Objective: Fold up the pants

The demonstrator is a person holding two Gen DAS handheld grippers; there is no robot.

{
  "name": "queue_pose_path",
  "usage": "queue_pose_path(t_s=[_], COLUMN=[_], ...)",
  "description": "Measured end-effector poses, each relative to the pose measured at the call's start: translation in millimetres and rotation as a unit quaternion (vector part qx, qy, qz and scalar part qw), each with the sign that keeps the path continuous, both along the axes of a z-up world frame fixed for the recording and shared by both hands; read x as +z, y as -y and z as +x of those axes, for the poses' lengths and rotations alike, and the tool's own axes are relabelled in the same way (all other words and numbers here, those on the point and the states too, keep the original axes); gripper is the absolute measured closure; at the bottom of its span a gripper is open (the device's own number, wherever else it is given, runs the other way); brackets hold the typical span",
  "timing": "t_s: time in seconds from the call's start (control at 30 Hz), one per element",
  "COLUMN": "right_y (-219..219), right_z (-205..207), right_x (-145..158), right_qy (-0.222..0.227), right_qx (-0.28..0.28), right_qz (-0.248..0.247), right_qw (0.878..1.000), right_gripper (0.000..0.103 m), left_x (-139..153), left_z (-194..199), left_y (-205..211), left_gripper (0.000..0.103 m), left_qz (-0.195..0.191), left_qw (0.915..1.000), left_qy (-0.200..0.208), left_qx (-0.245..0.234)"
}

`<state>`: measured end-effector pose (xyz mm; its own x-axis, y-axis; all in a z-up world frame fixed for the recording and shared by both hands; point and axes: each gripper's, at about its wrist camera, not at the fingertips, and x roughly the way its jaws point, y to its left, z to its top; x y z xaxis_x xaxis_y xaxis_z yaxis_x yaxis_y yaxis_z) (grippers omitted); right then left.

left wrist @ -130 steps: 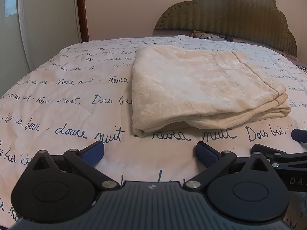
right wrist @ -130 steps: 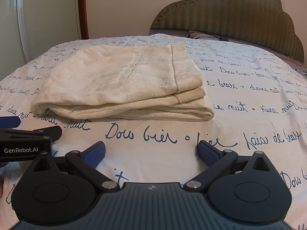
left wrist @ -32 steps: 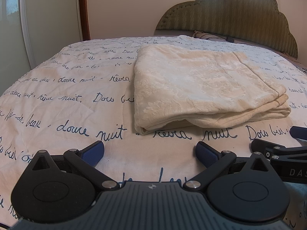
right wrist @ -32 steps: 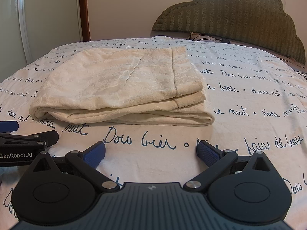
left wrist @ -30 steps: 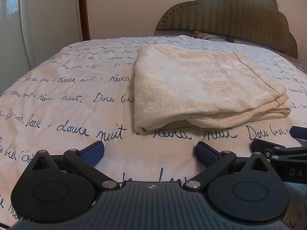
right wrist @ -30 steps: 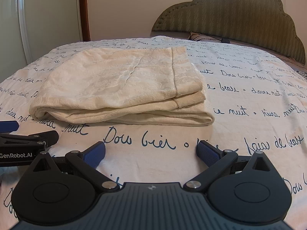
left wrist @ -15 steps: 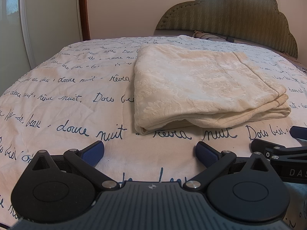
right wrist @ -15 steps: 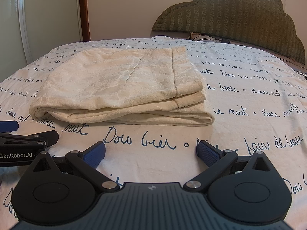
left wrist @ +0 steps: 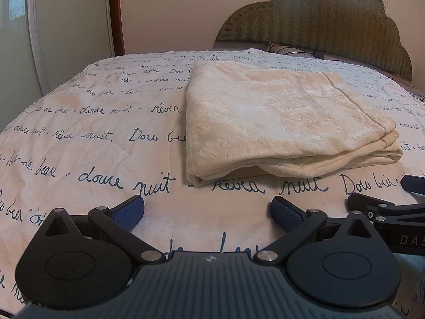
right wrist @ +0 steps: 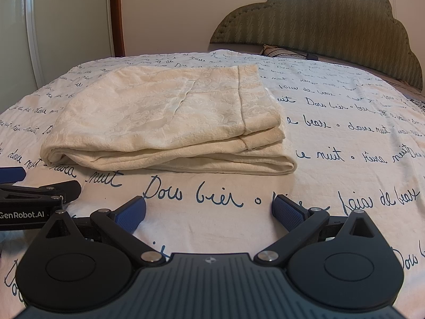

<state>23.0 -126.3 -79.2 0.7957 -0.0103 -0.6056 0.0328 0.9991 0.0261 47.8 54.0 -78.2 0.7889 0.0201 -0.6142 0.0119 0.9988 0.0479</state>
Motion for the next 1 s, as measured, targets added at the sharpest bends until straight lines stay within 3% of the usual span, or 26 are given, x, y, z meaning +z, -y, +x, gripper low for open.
queue_pose_path(t_s=[1.0], right_y=[0.0], right_z=[-0.1], right_x=[0.0], right_qy=[0.0], right_qx=[0.0], right_qz=[0.0], right_qw=[1.0], right_gripper=[0.0], left_x=[-0.8], left_z=[-0.6], left_y=[1.7], left_gripper=[0.0], left_qz=[-0.004], left_qw=[1.0], left_qy=[-0.002], left_qx=[0.0])
